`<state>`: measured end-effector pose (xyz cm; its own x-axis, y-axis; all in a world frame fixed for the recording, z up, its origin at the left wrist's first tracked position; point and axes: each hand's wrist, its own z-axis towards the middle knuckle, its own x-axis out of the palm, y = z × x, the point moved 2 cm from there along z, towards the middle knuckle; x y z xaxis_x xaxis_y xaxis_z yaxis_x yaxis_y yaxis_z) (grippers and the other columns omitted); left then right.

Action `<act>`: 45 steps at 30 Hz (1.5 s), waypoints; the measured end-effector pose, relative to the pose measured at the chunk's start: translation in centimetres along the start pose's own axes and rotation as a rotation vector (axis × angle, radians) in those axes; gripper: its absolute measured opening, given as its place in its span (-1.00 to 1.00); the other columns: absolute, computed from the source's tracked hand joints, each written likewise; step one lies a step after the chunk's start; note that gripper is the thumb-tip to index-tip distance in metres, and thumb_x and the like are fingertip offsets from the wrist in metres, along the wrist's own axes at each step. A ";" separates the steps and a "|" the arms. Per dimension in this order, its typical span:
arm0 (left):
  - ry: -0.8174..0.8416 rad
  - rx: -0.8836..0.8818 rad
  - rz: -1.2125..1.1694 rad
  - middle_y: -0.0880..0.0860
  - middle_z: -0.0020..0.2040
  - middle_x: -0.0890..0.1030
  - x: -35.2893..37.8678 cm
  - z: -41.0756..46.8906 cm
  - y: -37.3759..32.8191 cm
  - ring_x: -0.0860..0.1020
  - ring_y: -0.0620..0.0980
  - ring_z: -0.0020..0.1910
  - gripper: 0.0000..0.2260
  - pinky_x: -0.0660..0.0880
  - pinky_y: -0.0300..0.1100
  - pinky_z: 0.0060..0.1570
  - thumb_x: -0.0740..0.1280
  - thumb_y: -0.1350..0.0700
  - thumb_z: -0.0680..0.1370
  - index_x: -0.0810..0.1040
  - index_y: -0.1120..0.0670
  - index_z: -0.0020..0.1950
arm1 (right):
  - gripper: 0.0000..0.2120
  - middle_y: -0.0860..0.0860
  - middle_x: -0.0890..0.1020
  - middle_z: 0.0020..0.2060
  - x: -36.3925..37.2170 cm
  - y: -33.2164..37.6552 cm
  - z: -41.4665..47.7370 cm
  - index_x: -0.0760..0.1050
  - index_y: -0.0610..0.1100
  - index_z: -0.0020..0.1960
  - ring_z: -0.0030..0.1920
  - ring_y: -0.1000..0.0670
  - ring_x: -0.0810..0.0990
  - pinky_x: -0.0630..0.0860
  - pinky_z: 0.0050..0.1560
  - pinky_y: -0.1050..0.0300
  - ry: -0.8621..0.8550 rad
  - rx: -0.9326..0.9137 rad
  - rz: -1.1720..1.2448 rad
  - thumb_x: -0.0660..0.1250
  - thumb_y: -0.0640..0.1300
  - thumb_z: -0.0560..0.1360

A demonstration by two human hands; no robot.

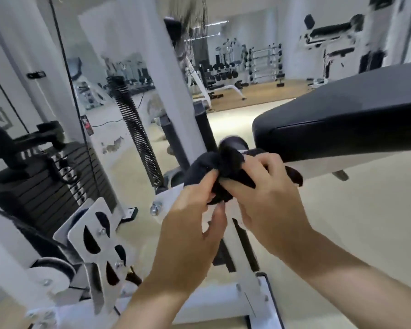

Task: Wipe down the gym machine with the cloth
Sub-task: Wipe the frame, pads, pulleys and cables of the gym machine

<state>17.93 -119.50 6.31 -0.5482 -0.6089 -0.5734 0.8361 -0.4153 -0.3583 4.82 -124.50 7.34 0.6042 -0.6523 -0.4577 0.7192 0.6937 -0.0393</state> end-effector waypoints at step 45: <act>0.463 -0.244 0.218 -0.04 0.09 0.43 10.7 -10.7 5.7 0.49 -0.04 -0.02 -0.78 0.48 -0.13 -0.07 0.13 0.06 0.65 0.43 0.00 0.27 | -0.75 0.21 0.51 -0.15 9.7 3.6 -19.2 0.61 0.02 0.08 -0.25 0.11 0.56 0.41 -0.23 0.41 0.392 0.937 0.381 0.33 -0.27 0.52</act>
<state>17.06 -121.17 -9.81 -0.3423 -0.2799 -0.8970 0.9396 -0.1118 -0.3237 6.69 -122.52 -14.30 0.8112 -0.1854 -0.5546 0.5841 0.2127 0.7833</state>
